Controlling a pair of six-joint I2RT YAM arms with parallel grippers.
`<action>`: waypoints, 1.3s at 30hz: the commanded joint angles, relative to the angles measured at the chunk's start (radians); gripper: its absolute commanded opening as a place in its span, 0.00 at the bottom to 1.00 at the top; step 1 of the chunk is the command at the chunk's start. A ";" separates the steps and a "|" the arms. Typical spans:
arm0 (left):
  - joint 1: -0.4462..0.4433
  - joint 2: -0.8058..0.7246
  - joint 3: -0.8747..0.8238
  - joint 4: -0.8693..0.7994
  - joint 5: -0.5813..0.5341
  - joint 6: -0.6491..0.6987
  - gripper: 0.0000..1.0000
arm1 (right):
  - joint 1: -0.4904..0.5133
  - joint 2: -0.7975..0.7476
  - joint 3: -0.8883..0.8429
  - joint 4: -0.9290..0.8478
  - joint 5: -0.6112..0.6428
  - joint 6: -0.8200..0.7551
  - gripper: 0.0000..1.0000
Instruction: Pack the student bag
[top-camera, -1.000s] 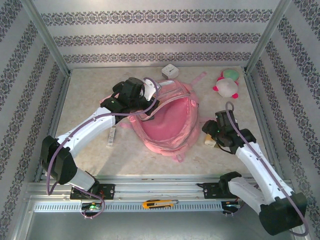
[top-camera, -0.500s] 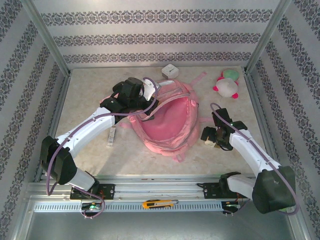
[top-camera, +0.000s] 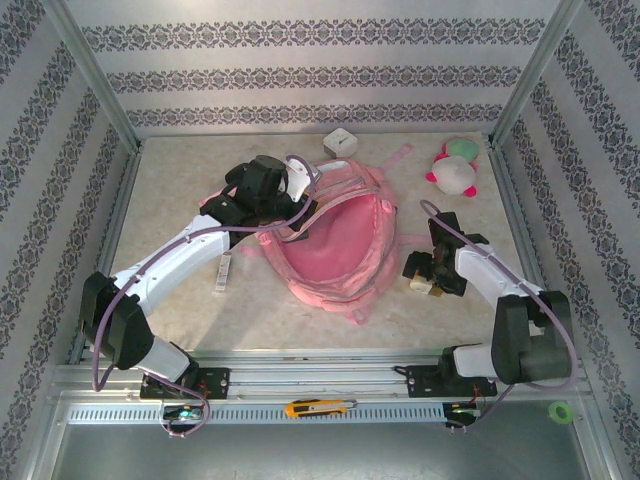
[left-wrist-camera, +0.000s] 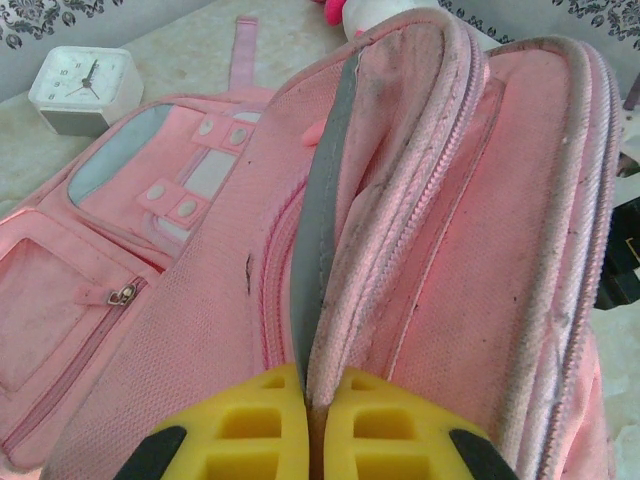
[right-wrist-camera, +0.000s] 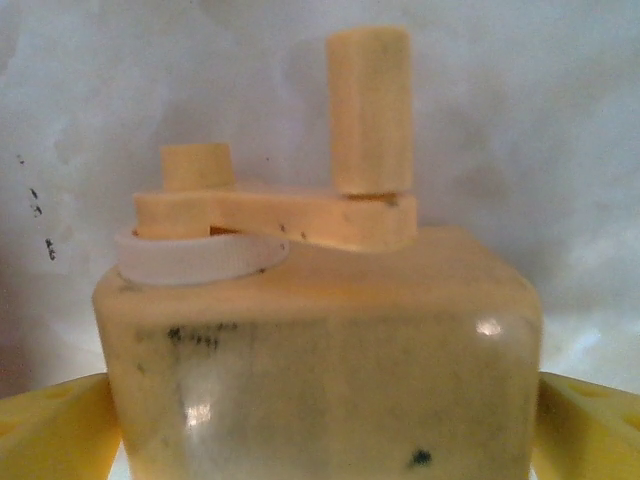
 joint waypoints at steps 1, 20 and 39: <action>0.025 -0.045 0.001 0.086 -0.027 0.005 0.00 | -0.011 0.041 0.009 0.033 -0.047 -0.027 0.96; 0.027 -0.035 0.010 0.100 -0.001 -0.009 0.00 | -0.013 -0.239 0.076 -0.072 -0.236 0.096 0.80; 0.028 -0.030 0.010 0.160 0.056 -0.045 0.00 | 0.528 -0.152 0.083 0.615 -0.131 0.692 0.79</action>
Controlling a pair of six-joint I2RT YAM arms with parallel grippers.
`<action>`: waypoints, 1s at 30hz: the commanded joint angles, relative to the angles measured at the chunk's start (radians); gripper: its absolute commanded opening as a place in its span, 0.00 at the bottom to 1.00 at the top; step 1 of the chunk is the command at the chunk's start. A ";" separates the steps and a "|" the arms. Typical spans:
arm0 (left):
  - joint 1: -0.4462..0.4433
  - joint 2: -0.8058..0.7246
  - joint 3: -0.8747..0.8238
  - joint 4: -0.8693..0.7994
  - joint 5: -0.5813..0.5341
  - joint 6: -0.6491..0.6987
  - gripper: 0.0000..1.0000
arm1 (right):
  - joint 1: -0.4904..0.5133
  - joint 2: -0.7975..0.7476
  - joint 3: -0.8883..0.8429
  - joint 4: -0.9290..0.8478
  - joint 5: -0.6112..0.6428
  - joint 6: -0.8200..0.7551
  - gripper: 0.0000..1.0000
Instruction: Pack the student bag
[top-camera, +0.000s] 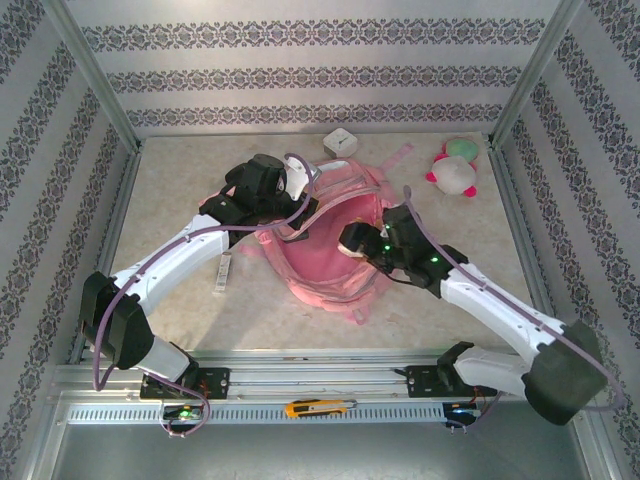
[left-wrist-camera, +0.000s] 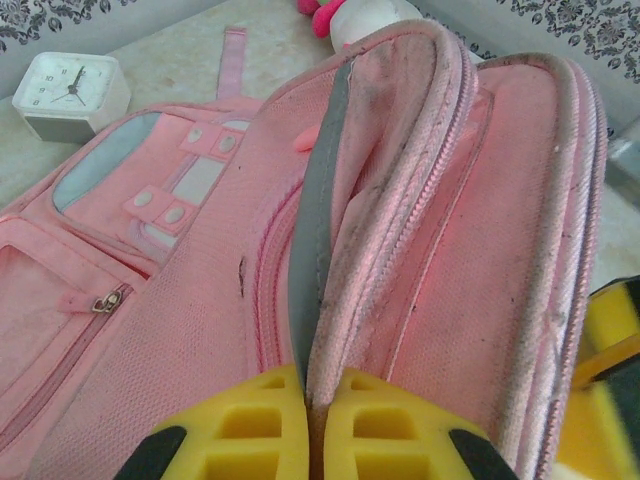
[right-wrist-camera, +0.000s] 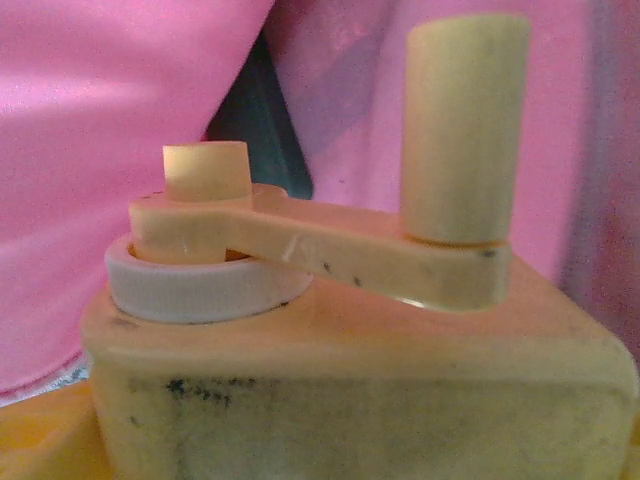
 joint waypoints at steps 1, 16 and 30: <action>0.017 -0.032 0.014 0.136 0.013 -0.025 0.00 | 0.025 0.063 0.019 0.197 0.051 0.118 0.79; 0.018 -0.041 0.017 0.143 0.027 -0.025 0.00 | -0.009 0.348 -0.054 0.500 0.148 0.308 0.85; 0.023 -0.043 0.011 0.132 0.023 -0.020 0.00 | 0.016 0.330 -0.112 0.586 0.121 0.342 0.96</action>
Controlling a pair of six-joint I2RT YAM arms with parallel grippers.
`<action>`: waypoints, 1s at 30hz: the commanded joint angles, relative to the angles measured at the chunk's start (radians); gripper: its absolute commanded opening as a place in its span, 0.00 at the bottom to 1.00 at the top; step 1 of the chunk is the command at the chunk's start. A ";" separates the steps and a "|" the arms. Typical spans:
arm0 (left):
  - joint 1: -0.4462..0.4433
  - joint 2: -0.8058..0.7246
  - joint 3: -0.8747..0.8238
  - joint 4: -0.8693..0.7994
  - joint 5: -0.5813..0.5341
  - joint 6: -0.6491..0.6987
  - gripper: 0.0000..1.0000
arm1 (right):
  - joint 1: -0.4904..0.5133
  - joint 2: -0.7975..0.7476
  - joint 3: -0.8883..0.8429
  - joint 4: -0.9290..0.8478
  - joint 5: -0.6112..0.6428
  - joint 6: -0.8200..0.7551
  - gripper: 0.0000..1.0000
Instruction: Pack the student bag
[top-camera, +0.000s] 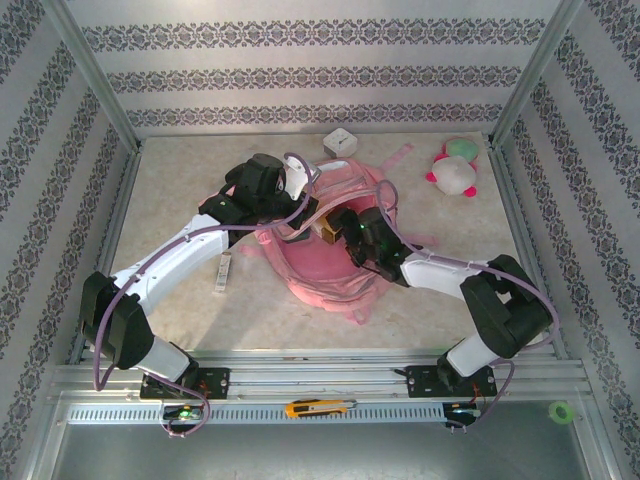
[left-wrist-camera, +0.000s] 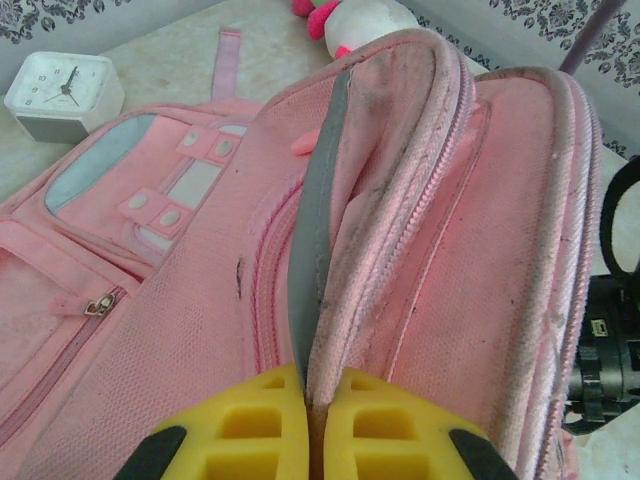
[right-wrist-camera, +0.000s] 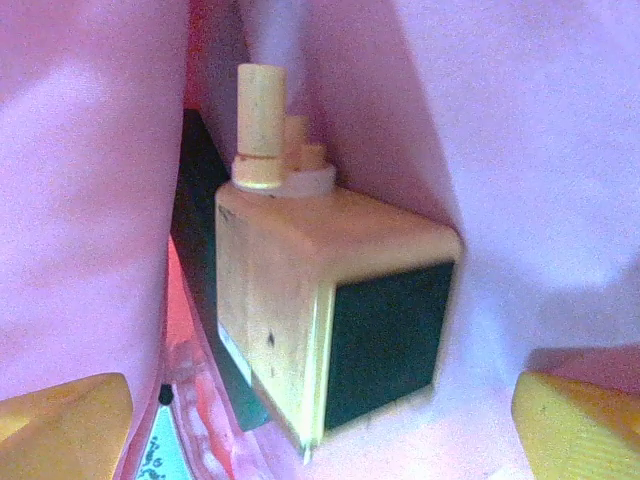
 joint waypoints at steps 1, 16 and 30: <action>0.019 -0.044 0.011 0.130 0.011 -0.014 0.00 | 0.028 -0.061 -0.051 0.026 0.022 0.023 0.95; 0.020 -0.064 -0.005 0.124 0.026 -0.022 0.00 | 0.130 -0.033 -0.146 0.232 0.204 0.054 0.47; 0.019 -0.053 0.011 0.107 0.035 -0.013 0.00 | 0.068 0.224 -0.001 0.429 0.137 -0.024 0.30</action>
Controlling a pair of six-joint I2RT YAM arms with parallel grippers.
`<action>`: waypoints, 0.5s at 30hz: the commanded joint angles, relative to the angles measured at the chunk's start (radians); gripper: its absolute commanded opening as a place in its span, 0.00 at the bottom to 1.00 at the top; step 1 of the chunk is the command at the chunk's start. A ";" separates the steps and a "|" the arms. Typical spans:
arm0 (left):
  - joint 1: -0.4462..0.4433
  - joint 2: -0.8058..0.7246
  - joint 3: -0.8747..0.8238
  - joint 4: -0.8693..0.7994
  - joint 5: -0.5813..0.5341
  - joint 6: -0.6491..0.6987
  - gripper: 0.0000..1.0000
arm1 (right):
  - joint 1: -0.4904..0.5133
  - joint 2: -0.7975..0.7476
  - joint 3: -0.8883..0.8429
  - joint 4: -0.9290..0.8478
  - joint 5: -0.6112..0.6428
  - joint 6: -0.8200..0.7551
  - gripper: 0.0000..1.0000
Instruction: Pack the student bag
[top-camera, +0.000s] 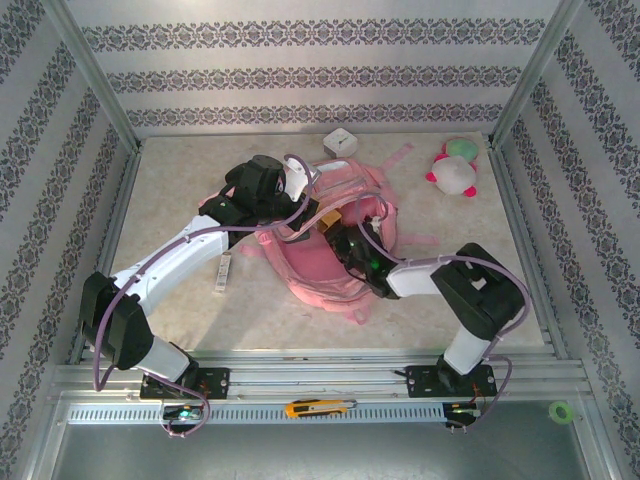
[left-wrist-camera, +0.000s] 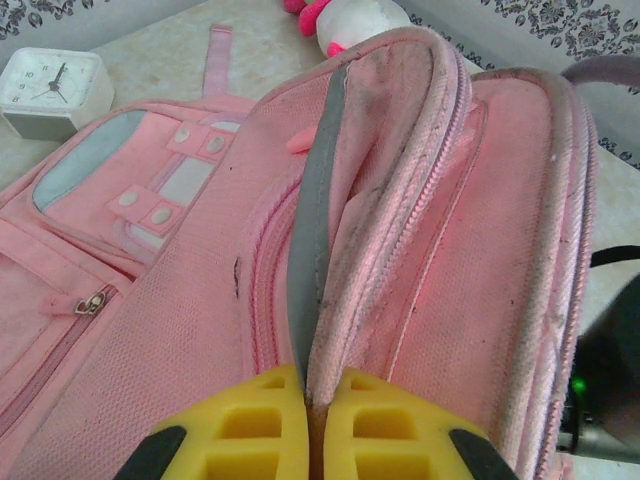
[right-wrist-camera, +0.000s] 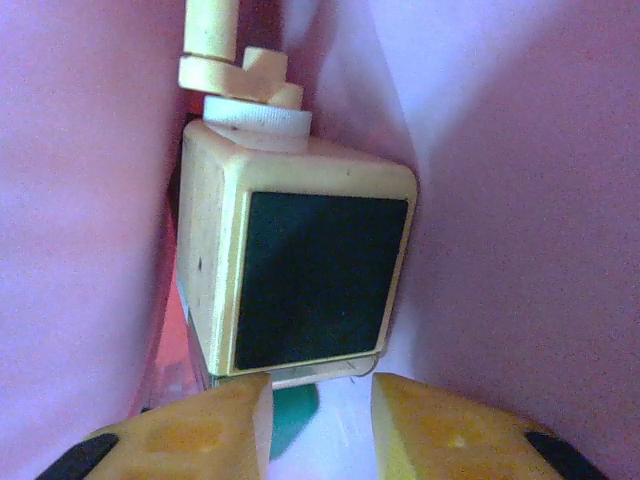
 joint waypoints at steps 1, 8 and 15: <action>0.020 -0.050 0.024 0.097 0.020 -0.011 0.00 | -0.016 0.067 0.072 0.080 -0.019 -0.028 0.30; 0.020 -0.044 0.014 0.091 0.009 -0.005 0.00 | -0.023 0.160 0.138 0.138 -0.067 -0.021 0.28; 0.022 -0.035 0.000 0.089 0.006 -0.003 0.00 | 0.005 0.008 -0.019 0.126 -0.039 -0.046 0.41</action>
